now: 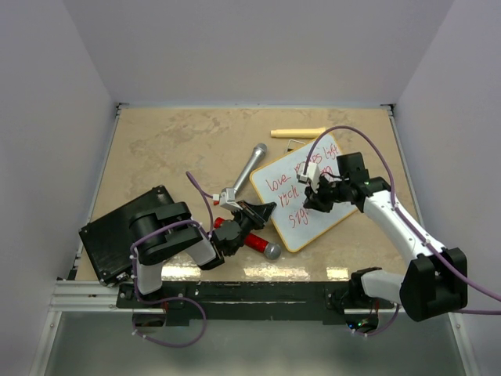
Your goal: Write a sentence on the whiteboard
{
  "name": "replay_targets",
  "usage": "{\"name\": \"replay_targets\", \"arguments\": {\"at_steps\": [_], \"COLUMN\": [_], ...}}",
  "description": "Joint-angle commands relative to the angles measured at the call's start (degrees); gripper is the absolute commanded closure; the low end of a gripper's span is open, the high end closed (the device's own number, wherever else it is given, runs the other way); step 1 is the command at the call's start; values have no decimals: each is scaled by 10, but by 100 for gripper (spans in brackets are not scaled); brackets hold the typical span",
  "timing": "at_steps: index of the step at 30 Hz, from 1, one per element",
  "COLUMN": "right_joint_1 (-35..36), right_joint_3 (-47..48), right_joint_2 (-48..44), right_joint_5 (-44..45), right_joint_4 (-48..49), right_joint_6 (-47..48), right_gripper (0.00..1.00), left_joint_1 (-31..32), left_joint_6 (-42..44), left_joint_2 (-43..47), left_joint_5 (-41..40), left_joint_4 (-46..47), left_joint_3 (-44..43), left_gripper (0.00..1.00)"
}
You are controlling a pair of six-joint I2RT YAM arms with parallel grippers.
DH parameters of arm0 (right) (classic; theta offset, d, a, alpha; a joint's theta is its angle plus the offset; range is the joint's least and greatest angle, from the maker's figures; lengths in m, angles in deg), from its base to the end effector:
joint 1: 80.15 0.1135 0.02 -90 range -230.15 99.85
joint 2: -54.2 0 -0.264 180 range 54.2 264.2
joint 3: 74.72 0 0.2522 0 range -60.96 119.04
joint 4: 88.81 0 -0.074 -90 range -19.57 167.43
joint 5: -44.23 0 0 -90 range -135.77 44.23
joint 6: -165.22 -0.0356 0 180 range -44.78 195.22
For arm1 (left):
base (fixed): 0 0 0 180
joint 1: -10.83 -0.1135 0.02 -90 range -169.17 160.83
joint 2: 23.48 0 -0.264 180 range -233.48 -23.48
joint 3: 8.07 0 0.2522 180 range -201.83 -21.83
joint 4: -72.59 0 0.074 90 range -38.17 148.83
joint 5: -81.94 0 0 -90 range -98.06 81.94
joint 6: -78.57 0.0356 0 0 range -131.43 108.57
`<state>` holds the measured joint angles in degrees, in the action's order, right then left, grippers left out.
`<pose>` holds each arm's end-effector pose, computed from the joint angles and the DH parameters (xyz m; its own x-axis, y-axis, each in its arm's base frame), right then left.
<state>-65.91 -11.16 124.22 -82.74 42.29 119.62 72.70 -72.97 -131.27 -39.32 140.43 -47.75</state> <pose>0.2260 0.0794 0.2490 -0.2004 -0.6276 -0.7523 -0.9351 0.3516 -0.0442 0.1573 -0.2551 0.1304 -0.4487 -0.7547 -0.4787 0.2407 0.4138 -0.8780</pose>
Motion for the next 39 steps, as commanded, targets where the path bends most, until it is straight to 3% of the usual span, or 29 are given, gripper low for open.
{"name": "replay_targets", "arguments": {"at_steps": [1, 11, 23, 31, 39], "right_joint_1": [3, 1, 1, -5, -6], "right_joint_3": [14, 5, 17, 15, 15], "right_joint_2": [-8, -13, 3, -37, -25], "right_joint_5": [14, 52, 5, 52, 47], "right_joint_4": [61, 86, -39, 48, 67], "right_joint_6": [-39, -62, 41, -43, -51], "right_gripper": [100, 100, 100, 100, 100], "left_joint_1": [-1, -1, -1, -1, -1], "left_joint_6": [72, 72, 72, 72, 73], "left_joint_2": [-12, -11, -11, -11, -12], "left_joint_5": [-3, -4, -5, -3, -3], "left_joint_4": [111, 115, 117, 116, 115], "left_joint_3": [9, 10, 13, 12, 10], "left_gripper": [100, 100, 100, 100, 100]}}
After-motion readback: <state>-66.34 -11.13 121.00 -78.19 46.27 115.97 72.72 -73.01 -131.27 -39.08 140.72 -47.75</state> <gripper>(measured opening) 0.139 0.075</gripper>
